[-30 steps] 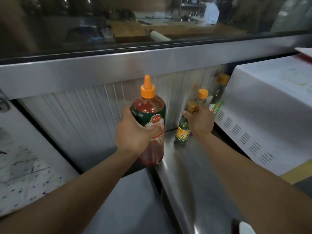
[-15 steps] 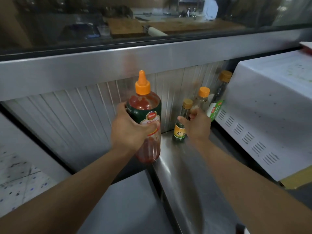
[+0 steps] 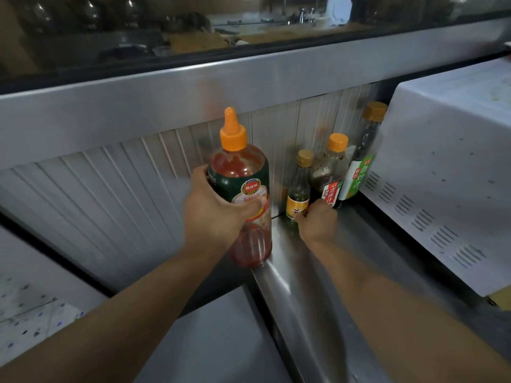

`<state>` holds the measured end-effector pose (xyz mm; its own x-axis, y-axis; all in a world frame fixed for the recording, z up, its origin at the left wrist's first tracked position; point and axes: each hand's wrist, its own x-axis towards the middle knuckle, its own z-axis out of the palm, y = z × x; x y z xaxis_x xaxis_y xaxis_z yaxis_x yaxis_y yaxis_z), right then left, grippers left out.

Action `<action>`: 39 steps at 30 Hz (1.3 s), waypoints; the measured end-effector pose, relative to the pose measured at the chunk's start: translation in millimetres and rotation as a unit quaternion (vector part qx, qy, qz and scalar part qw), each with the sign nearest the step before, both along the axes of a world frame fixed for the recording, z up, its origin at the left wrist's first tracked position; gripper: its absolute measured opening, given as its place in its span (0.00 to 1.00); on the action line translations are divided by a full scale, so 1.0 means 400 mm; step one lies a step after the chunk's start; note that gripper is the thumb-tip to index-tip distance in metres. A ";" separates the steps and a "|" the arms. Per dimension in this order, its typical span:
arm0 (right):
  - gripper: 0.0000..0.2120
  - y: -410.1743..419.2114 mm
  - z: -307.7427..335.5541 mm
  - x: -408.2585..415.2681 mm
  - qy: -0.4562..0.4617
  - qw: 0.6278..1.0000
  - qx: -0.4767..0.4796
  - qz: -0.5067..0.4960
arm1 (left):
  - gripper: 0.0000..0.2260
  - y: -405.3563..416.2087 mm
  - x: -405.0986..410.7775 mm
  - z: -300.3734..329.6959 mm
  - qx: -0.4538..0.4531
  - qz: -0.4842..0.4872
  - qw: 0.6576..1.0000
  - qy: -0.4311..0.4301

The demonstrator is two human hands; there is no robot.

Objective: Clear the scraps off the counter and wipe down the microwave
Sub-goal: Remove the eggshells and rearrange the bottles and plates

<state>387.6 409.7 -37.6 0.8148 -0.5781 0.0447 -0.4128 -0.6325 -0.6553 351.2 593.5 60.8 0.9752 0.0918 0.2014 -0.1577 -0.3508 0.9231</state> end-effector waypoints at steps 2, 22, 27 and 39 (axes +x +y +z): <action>0.18 -0.003 -0.002 0.002 0.000 1.000 0.000 0.002 | 0.32 -0.011 0.007 0.003 0.004 -0.007 1.000 -0.001; 0.25 -0.140 0.019 -0.167 0.032 0.988 -0.005 0.149 | 0.36 -0.126 0.052 -0.025 0.049 0.002 0.999 -0.011; 0.29 -0.142 0.040 -0.195 0.027 0.986 -0.001 0.165 | 0.41 -0.134 0.033 -0.110 0.120 0.019 0.991 0.049; 0.33 -0.145 0.032 -0.232 0.074 0.980 -0.009 0.183 | 0.42 -0.147 0.046 -0.170 0.159 0.053 0.981 0.099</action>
